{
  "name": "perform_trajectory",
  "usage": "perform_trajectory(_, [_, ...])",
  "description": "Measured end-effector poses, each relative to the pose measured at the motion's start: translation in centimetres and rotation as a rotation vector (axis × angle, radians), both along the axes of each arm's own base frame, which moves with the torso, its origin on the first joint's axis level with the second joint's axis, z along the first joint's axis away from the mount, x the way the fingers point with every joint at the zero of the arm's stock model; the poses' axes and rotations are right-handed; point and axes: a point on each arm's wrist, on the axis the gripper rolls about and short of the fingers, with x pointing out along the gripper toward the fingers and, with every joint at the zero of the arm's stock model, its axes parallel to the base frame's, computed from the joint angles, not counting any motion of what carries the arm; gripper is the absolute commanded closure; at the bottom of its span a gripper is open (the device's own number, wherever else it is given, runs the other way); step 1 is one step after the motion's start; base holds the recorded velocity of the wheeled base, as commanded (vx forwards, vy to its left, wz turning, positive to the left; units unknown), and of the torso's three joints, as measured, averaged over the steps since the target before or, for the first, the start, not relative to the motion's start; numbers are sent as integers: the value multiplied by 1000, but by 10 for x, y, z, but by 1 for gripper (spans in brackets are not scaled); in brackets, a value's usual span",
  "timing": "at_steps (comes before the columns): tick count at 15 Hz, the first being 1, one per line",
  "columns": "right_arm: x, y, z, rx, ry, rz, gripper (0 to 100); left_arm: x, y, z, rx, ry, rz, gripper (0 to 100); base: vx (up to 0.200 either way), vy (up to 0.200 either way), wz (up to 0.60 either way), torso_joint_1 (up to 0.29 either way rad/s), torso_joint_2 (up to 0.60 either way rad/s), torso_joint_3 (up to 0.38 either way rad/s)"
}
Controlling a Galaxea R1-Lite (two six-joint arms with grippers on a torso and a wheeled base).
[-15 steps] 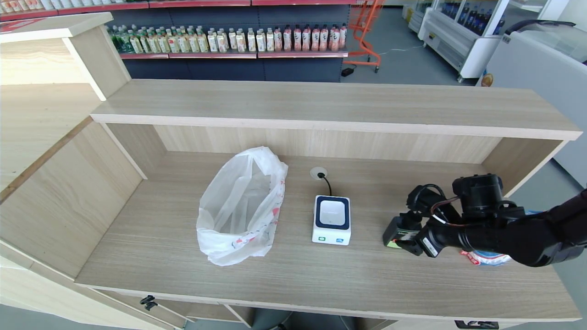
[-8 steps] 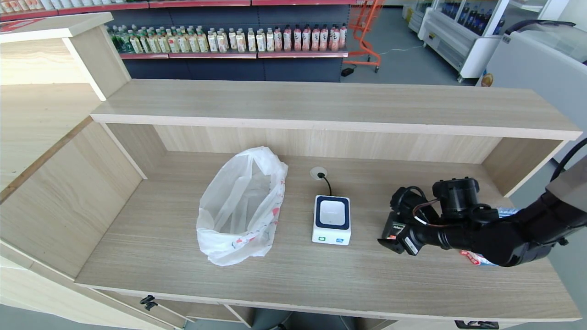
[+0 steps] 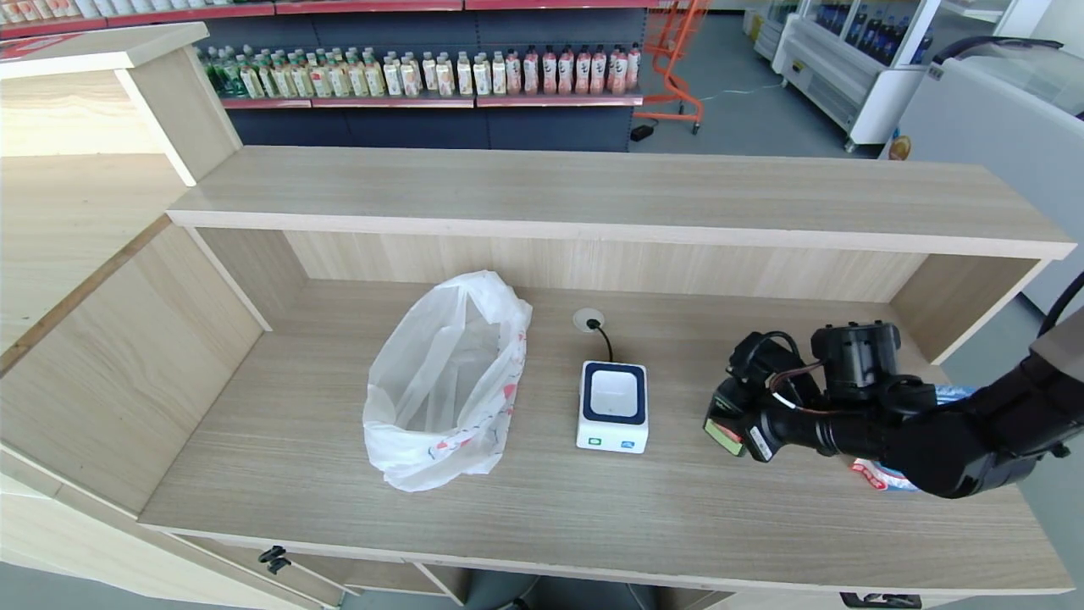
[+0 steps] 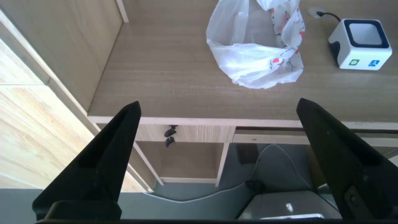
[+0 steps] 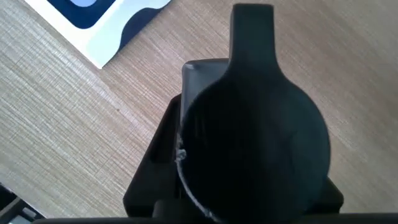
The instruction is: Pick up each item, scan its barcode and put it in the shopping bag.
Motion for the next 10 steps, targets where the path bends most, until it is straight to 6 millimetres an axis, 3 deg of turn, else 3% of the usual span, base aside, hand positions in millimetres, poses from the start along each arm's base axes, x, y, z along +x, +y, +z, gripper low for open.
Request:
perform_trajectory(3, [-25,-15,29,29,-57,-43,100,0,0,0,0,0,0,0,0,0,0,0,0,0])
perform_trajectory(6, [-71,-34,65,-45,-195,-35,100,0,0,0,0,0,0,0,0,0,0,0,0,0])
perform_trajectory(10, [-115,-50,92,-528,-488,152,100,0,0,0,0,0,0,0,0,0,0,0,0,0])
